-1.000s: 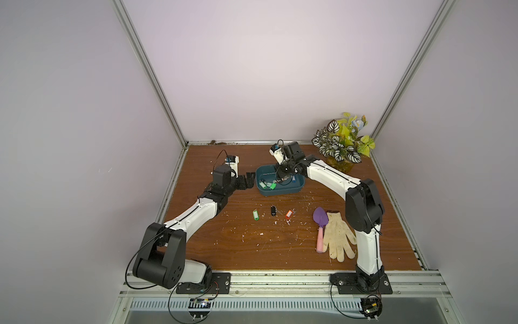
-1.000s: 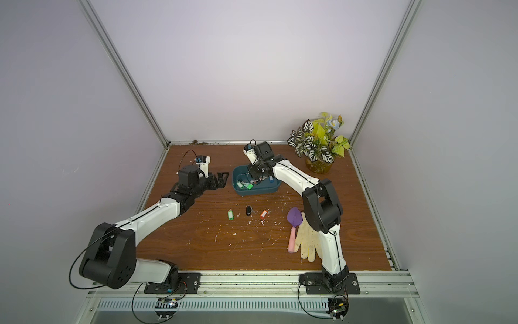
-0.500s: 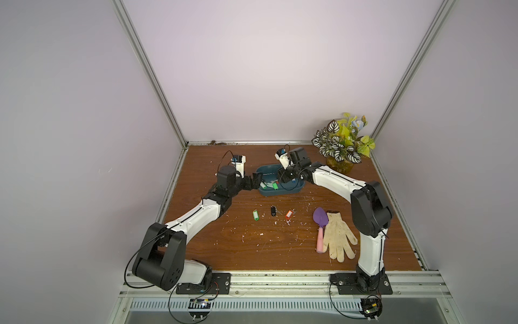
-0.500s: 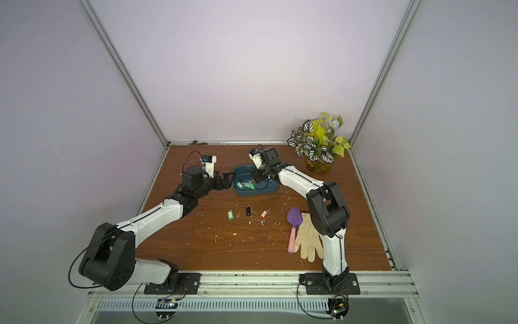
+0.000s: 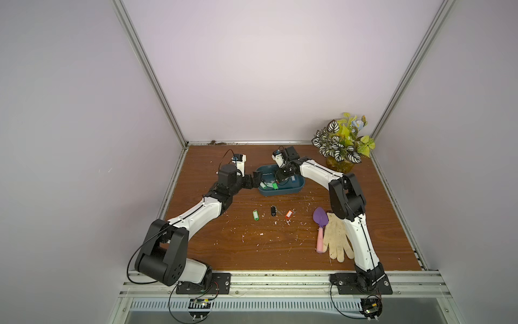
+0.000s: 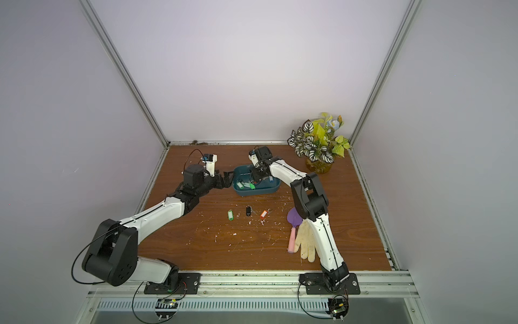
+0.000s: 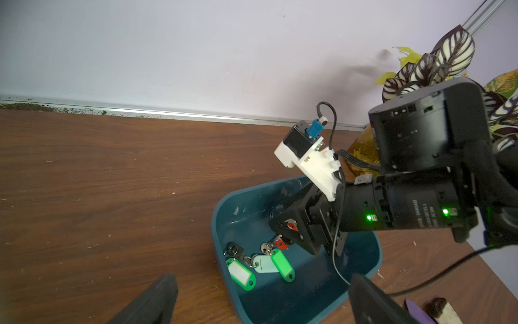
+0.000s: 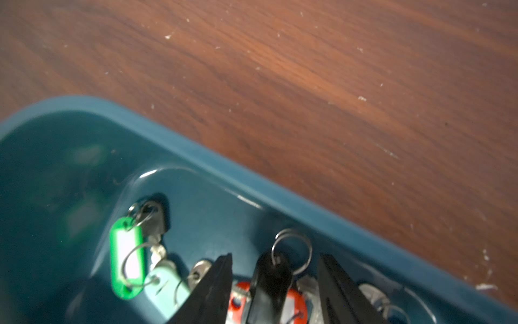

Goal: Take the keys out of the storage box
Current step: Adjust the storage box at the center of the board.

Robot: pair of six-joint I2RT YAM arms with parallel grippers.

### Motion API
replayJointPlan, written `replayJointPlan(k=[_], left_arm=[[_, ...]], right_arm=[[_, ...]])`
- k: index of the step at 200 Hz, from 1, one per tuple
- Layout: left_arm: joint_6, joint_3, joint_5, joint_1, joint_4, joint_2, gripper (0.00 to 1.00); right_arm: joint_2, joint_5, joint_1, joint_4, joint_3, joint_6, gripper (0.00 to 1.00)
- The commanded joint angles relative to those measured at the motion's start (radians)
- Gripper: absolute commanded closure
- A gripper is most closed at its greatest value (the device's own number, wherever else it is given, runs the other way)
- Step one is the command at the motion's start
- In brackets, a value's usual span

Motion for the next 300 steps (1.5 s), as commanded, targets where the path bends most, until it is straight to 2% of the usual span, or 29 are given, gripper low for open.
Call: replayJointPlan(k=[1,30,50,79,137,208,259,300], left_arm=[[0.013,0.021,0.009,0.022,0.033,0.010,0.01],[0.006,0.020,0.025,0.034,0.043,0.020,0.01],[0.003,0.022,0.031,0.041,0.045,0.025,0.01],[0.002,0.021,0.037,0.045,0.048,0.027,0.01],[0.000,0.020,0.039,0.046,0.048,0.024,0.01],[0.001,0.021,0.041,0.046,0.048,0.022,0.01],[-0.003,0.021,0.044,0.043,0.048,0.020,0.01],[0.000,0.020,0.042,0.044,0.047,0.019,0.01]], right_arm=[[0.016,0.041,-0.008,-0.060,0.058,0.012,0.46],[0.051,0.038,-0.009,-0.089,0.099,0.011,0.49],[0.062,0.032,-0.009,-0.105,0.118,0.006,0.55],[0.061,0.031,-0.011,-0.108,0.117,0.000,0.70],[0.025,0.041,-0.010,-0.106,0.118,-0.013,0.84],[-0.046,0.042,-0.009,-0.093,0.114,-0.020,0.87],[-0.131,0.014,-0.009,-0.054,0.048,-0.017,0.86],[-0.167,0.032,-0.023,-0.085,-0.039,-0.017,0.64]])
